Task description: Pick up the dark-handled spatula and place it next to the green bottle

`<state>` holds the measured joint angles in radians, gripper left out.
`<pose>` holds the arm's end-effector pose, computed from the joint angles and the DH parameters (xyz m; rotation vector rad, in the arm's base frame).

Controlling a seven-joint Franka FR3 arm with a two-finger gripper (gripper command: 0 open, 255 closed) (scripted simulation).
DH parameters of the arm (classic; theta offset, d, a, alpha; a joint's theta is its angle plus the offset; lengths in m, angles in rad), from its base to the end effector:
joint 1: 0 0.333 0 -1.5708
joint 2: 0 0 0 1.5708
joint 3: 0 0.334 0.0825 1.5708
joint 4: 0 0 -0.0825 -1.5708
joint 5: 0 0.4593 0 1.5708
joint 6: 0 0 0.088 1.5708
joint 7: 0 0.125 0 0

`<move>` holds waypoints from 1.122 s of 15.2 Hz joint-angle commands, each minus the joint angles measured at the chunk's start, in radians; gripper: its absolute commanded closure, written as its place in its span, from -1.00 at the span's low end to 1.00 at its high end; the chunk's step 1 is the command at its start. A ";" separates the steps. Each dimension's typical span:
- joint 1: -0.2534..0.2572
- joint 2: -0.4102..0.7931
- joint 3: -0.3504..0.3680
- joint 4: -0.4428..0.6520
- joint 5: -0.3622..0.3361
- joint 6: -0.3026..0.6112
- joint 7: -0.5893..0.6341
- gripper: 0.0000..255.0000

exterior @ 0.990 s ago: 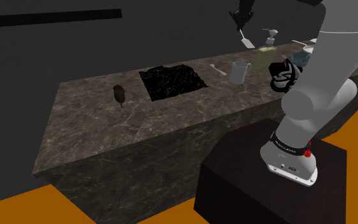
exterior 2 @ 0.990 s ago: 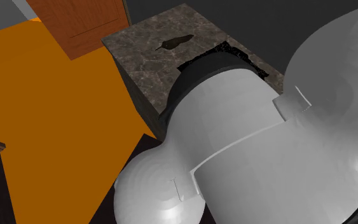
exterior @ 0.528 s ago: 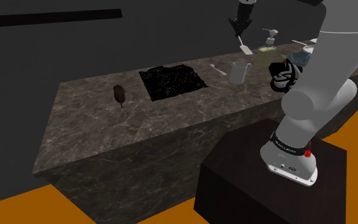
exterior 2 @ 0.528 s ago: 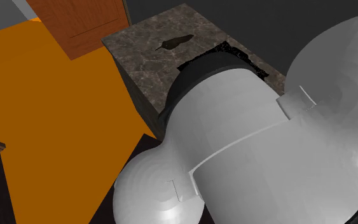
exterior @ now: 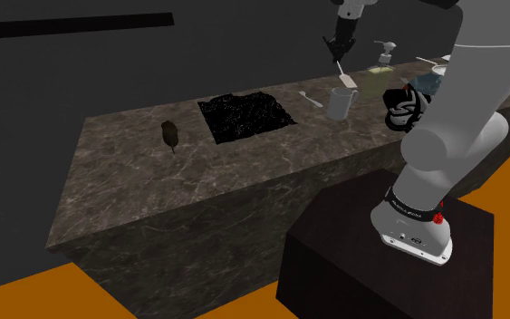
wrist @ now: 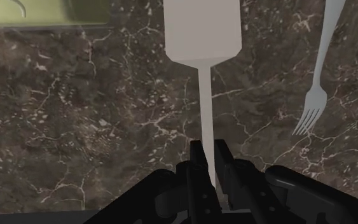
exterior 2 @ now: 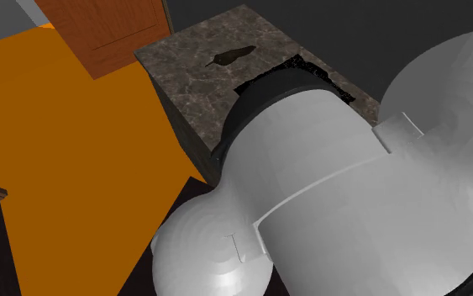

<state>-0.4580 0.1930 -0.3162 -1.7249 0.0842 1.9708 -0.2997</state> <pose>0.5118 -0.4756 0.4523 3.0280 -0.7691 0.0999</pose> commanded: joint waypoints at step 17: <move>-0.005 0.072 0.010 -0.153 0.034 0.221 -0.026 1.00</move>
<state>-0.4627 0.2604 -0.3076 -1.8696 0.1162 2.1790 -0.3238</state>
